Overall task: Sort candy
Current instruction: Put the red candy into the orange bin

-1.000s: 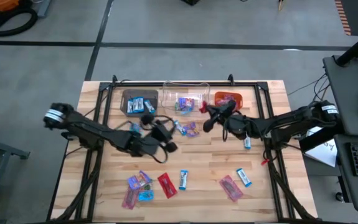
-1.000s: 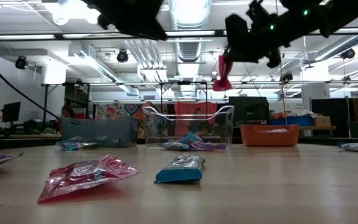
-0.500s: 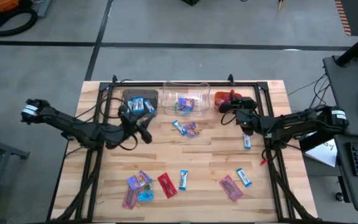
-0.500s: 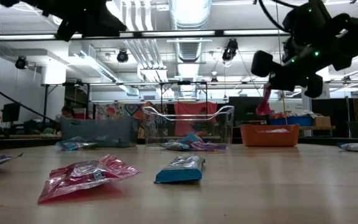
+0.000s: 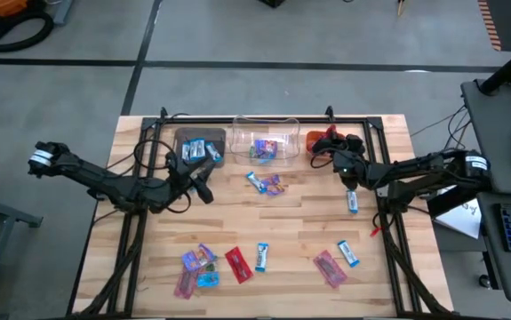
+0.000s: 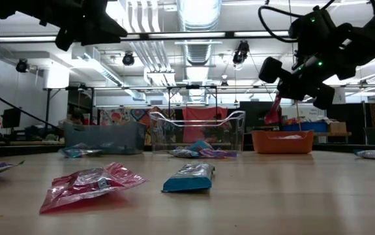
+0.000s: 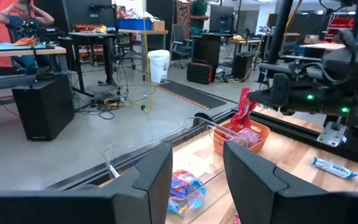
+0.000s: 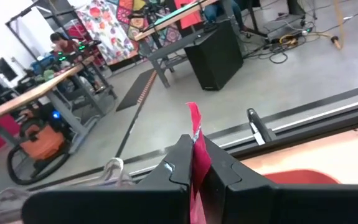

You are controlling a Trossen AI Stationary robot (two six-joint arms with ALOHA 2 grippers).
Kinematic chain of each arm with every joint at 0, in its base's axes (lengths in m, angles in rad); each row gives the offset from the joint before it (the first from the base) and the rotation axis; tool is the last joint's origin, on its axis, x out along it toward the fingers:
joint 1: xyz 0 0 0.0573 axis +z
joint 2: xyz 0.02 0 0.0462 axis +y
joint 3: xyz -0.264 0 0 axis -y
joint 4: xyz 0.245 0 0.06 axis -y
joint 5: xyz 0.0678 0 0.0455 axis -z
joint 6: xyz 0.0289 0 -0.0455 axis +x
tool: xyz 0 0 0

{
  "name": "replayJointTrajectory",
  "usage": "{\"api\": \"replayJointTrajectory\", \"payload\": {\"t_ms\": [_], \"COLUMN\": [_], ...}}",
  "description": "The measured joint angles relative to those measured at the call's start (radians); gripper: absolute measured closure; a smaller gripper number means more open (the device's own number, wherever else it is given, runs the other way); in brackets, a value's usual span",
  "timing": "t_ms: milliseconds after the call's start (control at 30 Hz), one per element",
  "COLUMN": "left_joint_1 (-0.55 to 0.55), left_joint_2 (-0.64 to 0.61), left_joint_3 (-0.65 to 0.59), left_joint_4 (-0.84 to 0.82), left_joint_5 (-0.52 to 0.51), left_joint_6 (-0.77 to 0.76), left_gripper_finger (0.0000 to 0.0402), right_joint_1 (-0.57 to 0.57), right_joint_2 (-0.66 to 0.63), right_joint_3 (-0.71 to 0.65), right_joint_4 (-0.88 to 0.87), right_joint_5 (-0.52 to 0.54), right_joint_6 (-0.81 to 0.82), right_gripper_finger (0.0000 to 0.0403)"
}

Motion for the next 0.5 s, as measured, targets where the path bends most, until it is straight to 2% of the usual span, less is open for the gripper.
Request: {"api": "replayJointTrajectory", "payload": {"t_ms": [500], "left_joint_1": [0.0], "left_joint_2": [-0.003], "left_joint_3": [0.003], "left_joint_4": [0.013], "left_joint_5": [-0.002], "left_joint_6": [0.037], "left_gripper_finger": [0.0274], "right_joint_1": [-0.008], "right_joint_2": [0.214], "right_joint_3": [0.058], "right_joint_4": [0.0], "right_joint_5": [-0.006], "right_joint_6": [0.004], "right_gripper_finger": [0.0394]}}
